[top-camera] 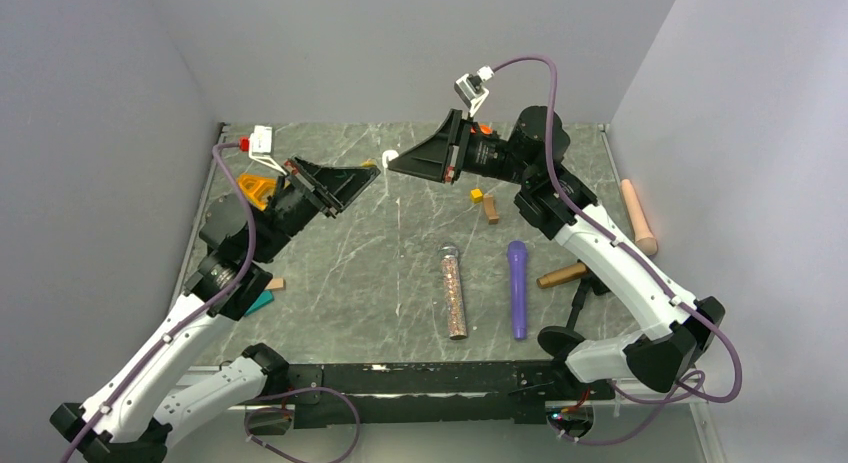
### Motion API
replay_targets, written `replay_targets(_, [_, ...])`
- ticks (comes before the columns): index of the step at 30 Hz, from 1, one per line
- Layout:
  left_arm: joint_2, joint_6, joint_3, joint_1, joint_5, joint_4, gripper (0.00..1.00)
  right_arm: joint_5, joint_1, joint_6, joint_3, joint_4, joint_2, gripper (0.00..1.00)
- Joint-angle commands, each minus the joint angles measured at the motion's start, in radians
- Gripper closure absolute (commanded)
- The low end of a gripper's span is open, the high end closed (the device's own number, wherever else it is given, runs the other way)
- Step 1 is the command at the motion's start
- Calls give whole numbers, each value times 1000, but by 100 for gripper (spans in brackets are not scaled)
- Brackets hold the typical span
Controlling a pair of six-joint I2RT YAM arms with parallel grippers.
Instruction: Remove the keys from the keyring
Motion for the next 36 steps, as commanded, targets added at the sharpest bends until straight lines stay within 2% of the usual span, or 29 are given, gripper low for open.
replay_targets(1, [-3,-9,21,-3,-11,73,100,6,4,-18,27,29,-21,100])
replay_targets(8, [-8,21,36,-6,6,8,100,-1,3,-156,77,-159,-28,100])
replay_targets(16, [9,159,133,-5,131,-235,100,-19,2,-373,168,-418,-14,100])
replay_targets(21, [45,307,230,-1,172,-522,100,3,2,-490,183,-601,-14,100])
replay_targets(25, [100,396,285,18,134,-754,100,81,2,-556,167,-717,-31,100])
replay_targets(29, [178,414,285,83,123,-970,100,117,2,-582,128,-777,-55,100])
replay_targets(36, [209,355,64,178,196,-837,100,161,2,-584,58,-815,-102,100])
